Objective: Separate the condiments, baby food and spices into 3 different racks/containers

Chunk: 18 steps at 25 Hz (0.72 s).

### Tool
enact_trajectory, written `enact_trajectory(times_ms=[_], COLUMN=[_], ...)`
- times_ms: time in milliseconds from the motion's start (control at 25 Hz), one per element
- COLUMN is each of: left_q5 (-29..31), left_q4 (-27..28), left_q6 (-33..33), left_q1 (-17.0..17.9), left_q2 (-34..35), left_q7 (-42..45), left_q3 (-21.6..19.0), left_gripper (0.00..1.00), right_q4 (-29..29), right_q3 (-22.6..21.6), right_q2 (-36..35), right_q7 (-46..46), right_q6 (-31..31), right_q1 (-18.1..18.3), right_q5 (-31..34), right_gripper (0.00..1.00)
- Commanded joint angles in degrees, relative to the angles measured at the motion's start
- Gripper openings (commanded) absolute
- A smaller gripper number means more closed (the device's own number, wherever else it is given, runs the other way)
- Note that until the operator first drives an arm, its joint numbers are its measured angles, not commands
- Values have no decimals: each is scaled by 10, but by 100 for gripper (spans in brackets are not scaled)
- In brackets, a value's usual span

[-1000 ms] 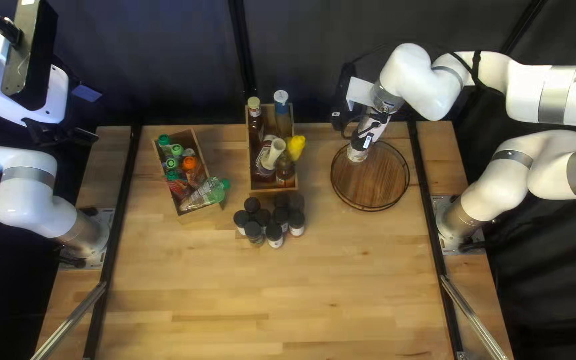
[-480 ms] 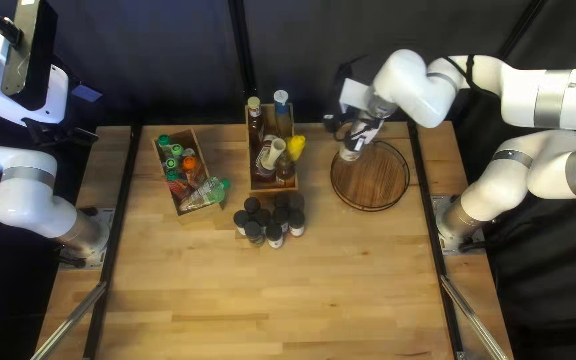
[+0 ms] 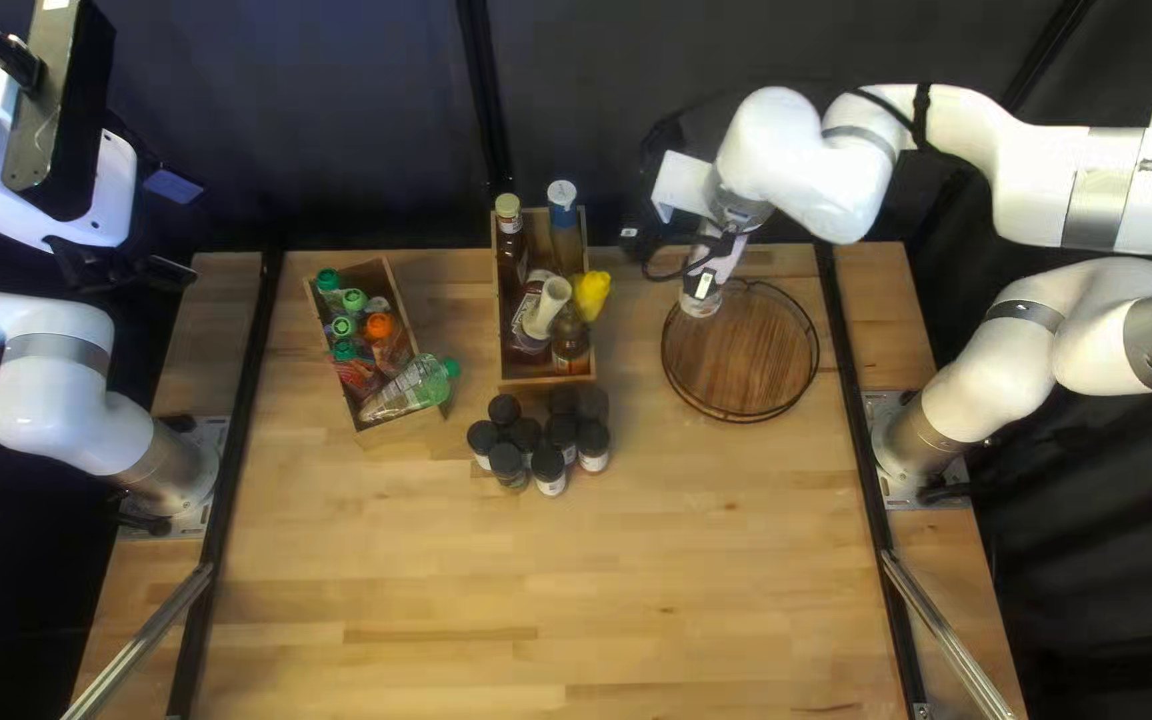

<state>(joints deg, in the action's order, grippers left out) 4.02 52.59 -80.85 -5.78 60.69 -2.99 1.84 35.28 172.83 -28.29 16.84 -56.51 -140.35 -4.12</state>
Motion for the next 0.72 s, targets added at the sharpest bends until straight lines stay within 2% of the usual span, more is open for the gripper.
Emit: enact_trajectory(times_ms=[40,400,720], left_q5=[0,0,0], left_q4=[0,0,0], left_q6=[0,0,0], left_q1=[0,0,0], left_q2=[0,0,0], left_q7=[0,0,0], left_q3=[0,0,0], left_gripper=[100,100,100], right_q4=[-27,-75,-76], right_q3=[27,51,53], right_q2=[-1,16,18], right_q7=[29,45,46], right_q6=[27,96,99], right_q1=[7,21,21], right_q5=[-12,-18,-19], right_gripper=[0,0,0])
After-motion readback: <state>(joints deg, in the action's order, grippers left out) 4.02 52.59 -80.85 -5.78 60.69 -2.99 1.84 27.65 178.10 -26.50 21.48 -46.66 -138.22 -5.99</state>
